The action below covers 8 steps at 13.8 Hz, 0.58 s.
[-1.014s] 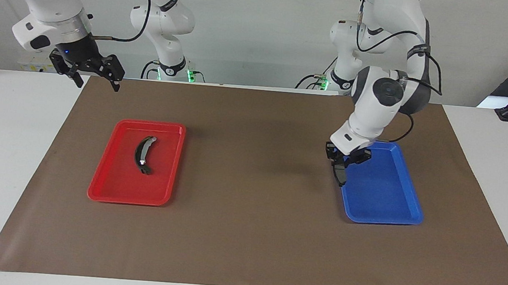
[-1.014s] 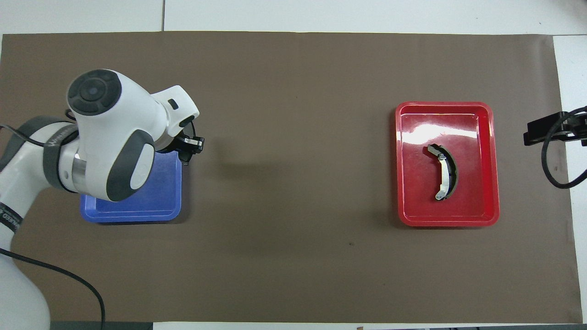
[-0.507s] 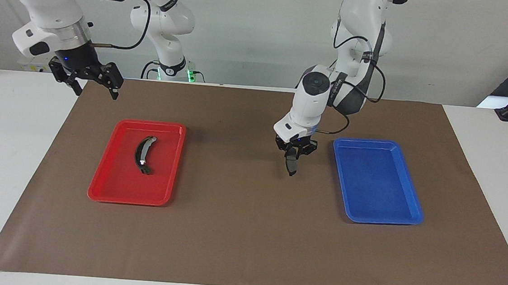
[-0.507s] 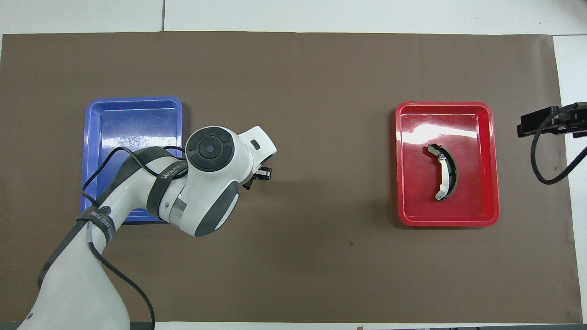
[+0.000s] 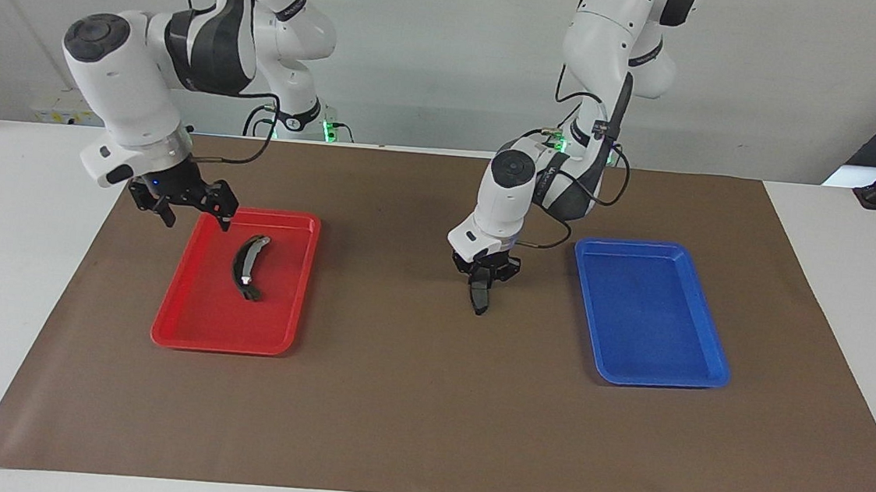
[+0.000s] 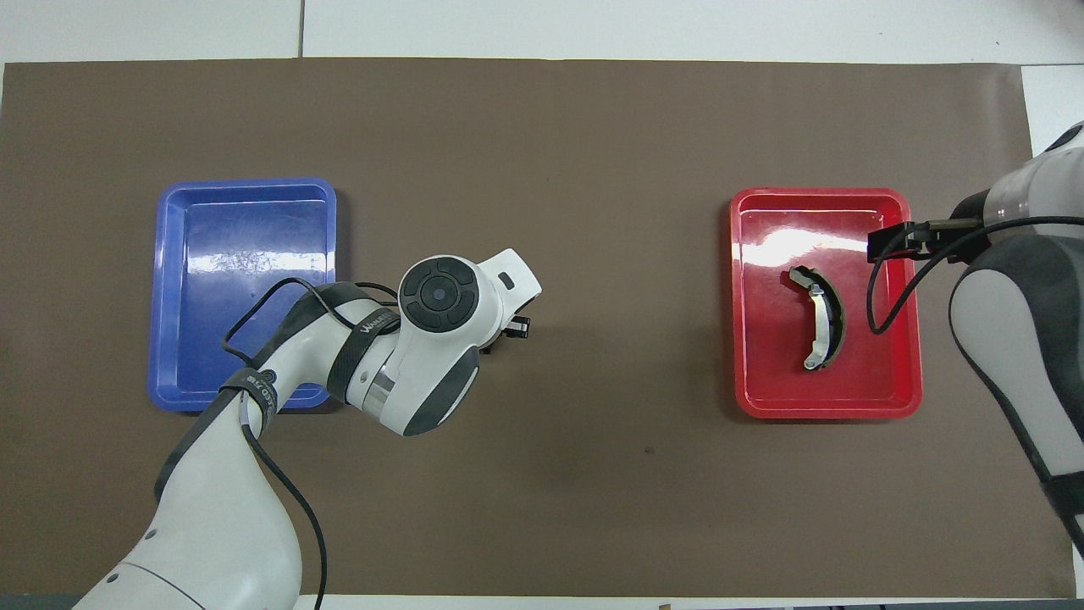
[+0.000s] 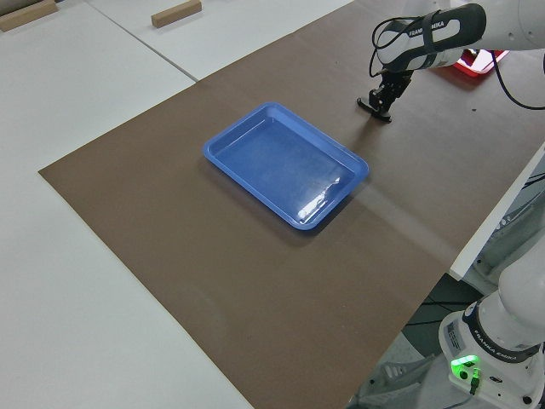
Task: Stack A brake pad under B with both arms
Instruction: 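Release the pad with the left gripper while the right gripper grips the shoe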
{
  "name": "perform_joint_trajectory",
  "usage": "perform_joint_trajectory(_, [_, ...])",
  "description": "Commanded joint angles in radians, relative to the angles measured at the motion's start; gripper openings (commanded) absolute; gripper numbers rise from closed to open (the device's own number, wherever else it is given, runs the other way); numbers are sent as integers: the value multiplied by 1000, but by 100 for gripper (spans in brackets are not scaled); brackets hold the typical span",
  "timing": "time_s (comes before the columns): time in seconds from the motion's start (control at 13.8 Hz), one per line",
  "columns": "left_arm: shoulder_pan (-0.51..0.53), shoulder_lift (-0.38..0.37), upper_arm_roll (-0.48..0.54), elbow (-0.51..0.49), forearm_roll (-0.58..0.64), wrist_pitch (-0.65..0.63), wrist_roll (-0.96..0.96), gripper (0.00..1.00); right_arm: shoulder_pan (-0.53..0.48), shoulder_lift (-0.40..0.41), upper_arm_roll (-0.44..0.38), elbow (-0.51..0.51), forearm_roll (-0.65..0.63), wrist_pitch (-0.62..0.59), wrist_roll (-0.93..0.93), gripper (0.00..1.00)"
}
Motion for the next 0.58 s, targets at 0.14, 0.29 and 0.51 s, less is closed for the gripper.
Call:
perform_joint_trajectory(0.14, [-17,14,12,4,2,8,-14,87,3,0,5,-240,20,278,-69,99])
perform_joint_trajectory(0.29, [-3,-22,13,5,2,-48,-1,100,11,6,5,-269,20,302,-71,99])
perform_joint_trajectory(0.51, [72,-143,15,21,2,-206,26,100,9,35,4,-309,20,361,-90,99])
